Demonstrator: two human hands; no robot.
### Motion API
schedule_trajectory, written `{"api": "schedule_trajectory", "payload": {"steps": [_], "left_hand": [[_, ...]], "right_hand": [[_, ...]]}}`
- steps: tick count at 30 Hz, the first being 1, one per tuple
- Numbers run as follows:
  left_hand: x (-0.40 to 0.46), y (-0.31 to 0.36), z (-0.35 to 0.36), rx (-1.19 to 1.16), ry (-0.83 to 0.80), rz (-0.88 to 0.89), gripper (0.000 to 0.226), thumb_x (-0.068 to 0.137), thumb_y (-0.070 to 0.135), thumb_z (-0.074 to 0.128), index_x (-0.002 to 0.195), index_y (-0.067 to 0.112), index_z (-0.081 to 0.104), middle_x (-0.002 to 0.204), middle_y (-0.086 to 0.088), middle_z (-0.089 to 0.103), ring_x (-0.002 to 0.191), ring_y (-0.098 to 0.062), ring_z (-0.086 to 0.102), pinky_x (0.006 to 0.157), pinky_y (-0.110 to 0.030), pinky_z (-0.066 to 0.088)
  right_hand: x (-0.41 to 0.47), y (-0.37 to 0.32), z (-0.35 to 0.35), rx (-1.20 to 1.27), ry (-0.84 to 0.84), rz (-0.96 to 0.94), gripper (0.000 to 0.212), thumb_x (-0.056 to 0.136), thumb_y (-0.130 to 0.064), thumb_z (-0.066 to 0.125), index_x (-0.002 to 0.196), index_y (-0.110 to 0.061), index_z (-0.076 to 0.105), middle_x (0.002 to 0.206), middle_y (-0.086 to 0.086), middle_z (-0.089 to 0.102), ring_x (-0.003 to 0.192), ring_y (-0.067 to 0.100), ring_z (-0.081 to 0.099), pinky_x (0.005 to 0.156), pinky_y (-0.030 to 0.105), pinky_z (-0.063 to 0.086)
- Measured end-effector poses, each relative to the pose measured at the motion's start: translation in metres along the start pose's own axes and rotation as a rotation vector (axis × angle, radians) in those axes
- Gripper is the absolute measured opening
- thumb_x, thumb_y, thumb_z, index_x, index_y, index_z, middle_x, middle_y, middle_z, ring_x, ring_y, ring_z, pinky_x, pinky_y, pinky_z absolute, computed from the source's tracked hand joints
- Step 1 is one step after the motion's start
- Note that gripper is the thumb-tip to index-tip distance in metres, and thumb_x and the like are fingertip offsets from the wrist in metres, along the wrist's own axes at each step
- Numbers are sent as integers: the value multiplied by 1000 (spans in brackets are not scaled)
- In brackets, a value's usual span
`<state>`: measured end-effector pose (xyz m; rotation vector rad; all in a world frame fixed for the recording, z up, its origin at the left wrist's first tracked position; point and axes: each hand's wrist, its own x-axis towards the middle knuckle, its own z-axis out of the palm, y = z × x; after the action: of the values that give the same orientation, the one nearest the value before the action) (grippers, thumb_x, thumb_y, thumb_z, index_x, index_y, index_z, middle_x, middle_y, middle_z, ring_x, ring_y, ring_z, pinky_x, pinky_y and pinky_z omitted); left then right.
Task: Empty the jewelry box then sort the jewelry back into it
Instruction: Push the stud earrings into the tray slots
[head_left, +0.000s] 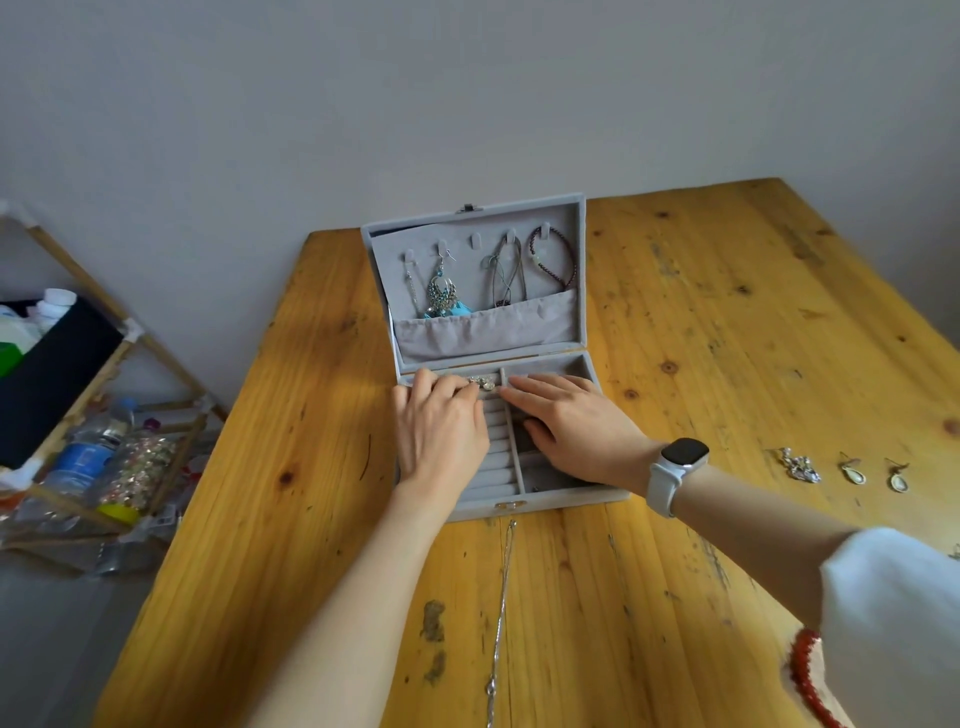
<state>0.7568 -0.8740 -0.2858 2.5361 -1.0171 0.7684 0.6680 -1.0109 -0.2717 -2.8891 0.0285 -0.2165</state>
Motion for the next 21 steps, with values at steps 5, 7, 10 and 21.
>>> {"api": "schedule_trajectory", "payload": {"steps": [5, 7, 10, 21], "left_hand": [[-7, 7, -14, -70, -39, -70, 28, 74, 13, 66, 102, 11, 69, 101, -5, 69, 92, -29, 58, 74, -39, 40], [-10, 15, -20, -91, -39, -74, 29, 75, 13, 64, 104, 10, 68, 103, -7, 67, 93, -31, 58, 76, -41, 41], [-15, 40, -31, -141, -14, -74, 28, 76, 17, 55, 99, 12, 70, 101, -6, 67, 90, -30, 58, 76, -41, 42], [-74, 190, -32, -506, -362, 110, 33, 87, 20, 50, 117, 10, 61, 122, -8, 59, 117, -25, 49, 100, -43, 40]], "right_hand": [[-20, -3, -6, 132, 113, 66, 38, 91, -12, 46, 130, -11, 49, 135, 10, 50, 127, 28, 41, 108, 37, 28], [-35, -2, -8, 198, 176, 86, 34, 88, -7, 47, 121, -7, 56, 127, 13, 56, 120, 30, 48, 103, 39, 38], [-65, 6, -17, 257, 261, 107, 29, 86, -6, 47, 111, -5, 63, 114, 13, 62, 105, 31, 56, 92, 39, 47], [-165, 94, -49, 28, 352, 619, 21, 88, -8, 51, 103, -7, 66, 105, 16, 61, 98, 36, 50, 83, 44, 41]]}}
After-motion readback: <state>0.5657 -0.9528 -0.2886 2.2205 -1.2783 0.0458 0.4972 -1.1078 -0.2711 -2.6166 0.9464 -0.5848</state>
